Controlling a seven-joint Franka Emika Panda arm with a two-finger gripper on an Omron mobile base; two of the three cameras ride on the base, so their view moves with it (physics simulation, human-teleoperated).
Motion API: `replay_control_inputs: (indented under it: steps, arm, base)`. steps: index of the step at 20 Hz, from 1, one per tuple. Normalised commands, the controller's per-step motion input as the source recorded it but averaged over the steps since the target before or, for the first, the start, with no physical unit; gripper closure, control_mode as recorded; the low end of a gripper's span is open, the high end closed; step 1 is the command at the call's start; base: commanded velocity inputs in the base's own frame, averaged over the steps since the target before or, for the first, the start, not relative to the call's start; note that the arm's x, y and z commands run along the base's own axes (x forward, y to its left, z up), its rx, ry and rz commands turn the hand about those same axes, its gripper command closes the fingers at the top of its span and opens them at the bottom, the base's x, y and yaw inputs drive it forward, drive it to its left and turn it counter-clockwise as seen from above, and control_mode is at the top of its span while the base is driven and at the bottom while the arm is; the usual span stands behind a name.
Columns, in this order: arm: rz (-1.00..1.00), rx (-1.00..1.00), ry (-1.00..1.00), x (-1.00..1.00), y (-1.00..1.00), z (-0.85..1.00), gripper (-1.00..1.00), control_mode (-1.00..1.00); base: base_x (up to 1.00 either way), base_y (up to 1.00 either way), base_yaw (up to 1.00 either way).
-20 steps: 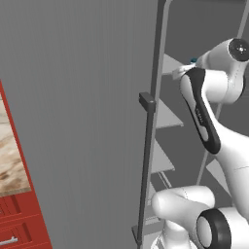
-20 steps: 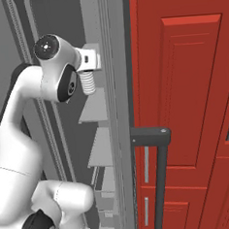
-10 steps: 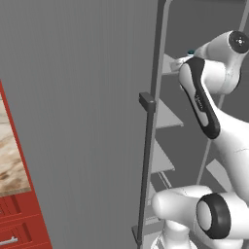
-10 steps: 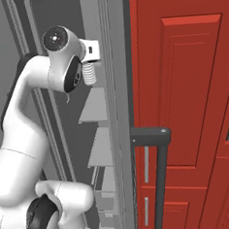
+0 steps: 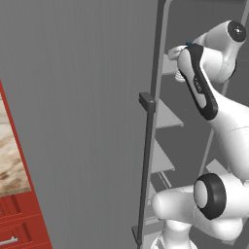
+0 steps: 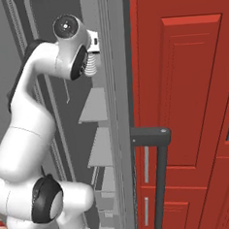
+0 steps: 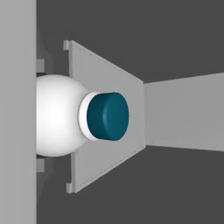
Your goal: Take the bottled waters from the counter and place them in the freezer to freeze. Close the freezer door after placing the bottles.
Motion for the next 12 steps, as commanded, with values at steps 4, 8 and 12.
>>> replay_control_inputs:
  steps: [4,8,12]
  arm:
    - [0.00,0.00,-0.23,0.23,0.00,0.00,1.00,-1.00]
    - [0.00,0.00,-0.10,0.33,0.01,0.00,1.00,-1.00]
    - [0.00,0.00,0.04,0.36,0.01,0.00,1.00,-1.00]
  base:
    - [0.00,0.00,0.00]
    - [0.00,0.00,0.00]
    - [0.00,0.00,0.00]
